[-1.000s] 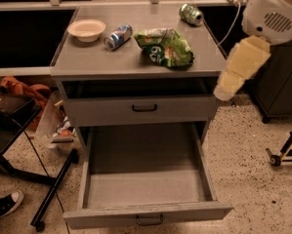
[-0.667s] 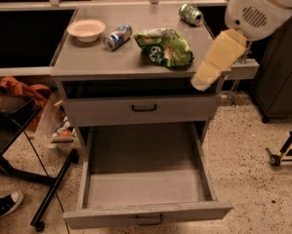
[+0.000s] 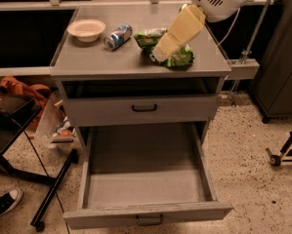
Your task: Place redbull can into middle drawer
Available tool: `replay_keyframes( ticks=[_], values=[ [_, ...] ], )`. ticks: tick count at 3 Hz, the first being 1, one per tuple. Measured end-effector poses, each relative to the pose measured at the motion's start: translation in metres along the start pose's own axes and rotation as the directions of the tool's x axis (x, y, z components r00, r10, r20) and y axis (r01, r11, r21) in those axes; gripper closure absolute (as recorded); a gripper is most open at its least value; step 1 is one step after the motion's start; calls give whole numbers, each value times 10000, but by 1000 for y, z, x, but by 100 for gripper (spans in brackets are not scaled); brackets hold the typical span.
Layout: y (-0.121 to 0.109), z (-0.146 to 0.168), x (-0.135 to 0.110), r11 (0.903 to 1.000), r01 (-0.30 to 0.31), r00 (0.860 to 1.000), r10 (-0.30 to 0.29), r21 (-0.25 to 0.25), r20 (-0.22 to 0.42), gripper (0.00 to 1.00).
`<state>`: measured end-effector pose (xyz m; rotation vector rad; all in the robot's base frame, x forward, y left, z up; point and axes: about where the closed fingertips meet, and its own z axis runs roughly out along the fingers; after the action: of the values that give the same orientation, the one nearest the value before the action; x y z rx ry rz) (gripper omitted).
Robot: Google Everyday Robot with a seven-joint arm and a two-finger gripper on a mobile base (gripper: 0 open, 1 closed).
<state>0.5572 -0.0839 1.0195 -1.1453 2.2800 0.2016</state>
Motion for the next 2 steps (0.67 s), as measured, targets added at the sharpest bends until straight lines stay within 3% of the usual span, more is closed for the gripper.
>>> replay_keyframes(
  ticks=[1, 2],
  values=[
    [0, 0, 0, 10000, -2, 10000, 2, 2, 1, 0],
    [-14, 11, -13, 9981, -510, 9986, 506, 346, 130, 0]
  ],
)
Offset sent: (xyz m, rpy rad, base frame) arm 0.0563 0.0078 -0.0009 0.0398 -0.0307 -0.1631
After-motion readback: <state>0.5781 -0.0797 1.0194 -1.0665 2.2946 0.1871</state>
